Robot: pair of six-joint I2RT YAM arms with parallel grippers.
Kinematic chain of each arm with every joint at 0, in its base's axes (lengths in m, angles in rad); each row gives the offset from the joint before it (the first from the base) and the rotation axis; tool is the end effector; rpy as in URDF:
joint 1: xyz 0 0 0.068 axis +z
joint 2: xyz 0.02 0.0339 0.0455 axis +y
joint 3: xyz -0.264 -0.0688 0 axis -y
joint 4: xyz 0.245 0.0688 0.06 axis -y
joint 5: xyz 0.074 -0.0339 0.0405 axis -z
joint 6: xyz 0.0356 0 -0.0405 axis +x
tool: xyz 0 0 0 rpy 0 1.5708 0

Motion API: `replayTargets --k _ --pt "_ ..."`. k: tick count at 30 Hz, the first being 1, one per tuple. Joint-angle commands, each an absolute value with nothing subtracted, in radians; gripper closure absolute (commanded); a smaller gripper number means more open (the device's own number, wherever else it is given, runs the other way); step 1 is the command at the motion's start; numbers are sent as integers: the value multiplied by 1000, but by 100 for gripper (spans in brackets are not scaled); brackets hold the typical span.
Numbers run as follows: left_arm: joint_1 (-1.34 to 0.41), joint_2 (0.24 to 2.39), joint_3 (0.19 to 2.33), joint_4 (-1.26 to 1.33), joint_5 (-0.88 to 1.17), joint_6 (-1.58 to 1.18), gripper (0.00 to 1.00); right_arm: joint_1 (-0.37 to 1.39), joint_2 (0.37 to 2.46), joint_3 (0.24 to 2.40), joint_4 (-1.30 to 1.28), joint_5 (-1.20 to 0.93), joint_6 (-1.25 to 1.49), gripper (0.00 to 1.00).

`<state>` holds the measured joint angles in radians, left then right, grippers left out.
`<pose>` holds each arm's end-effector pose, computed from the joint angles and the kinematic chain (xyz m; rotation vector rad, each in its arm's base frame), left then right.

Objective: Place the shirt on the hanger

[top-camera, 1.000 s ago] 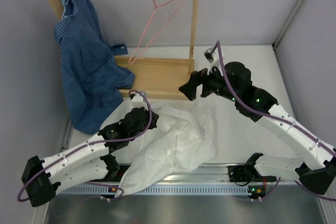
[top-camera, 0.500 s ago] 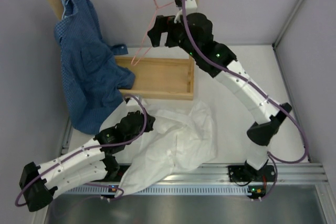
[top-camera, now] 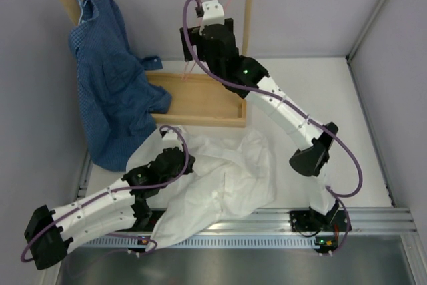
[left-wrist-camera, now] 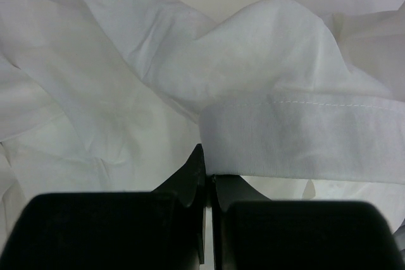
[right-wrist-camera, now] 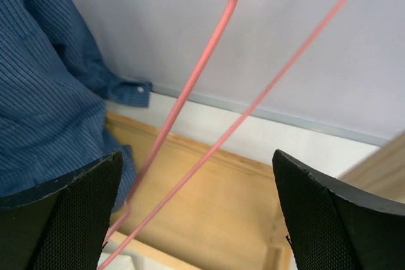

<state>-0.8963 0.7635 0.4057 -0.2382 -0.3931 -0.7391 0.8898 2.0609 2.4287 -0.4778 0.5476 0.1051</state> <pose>0.1157 -0.1229 0.2064 -0.0575 2.1635 -0.5392 0.3009 0.3419 0.4790 -0.2433 1.6552 0.2930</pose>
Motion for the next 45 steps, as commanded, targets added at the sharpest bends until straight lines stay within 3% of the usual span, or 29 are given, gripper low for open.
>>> replayTargets --k 1,6,9,10,17,21,23,29,41,45 --pt "-894 752 397 -206 -383 -755 100 925 1950 2332 -495 697 26 5" --pt "-894 764 408 -202 -356 -767 100 876 1823 2175 -526 525 83 18" --pt "-894 761 403 -202 -357 -767 100 865 1773 2117 -551 474 101 37" --pt "-894 753 402 -204 -360 -765 100 865 1764 2106 -552 472 98 48" --pt "-894 720 391 -209 -350 -769 100 839 1687 2051 -555 427 61 85" --pt "-894 695 396 -224 -357 -772 100 790 1680 2016 -557 342 51 88" --pt "-894 689 403 -233 -362 -769 100 778 1687 2008 -557 313 32 81" --pt "-894 690 414 -241 -362 -765 100 744 1718 2016 -555 244 12 84" --pt "-894 673 403 -255 -371 -761 100 710 1795 2091 -551 236 -26 83" --pt "-894 666 403 -268 -380 -753 100 712 1789 2086 -526 230 -18 92"
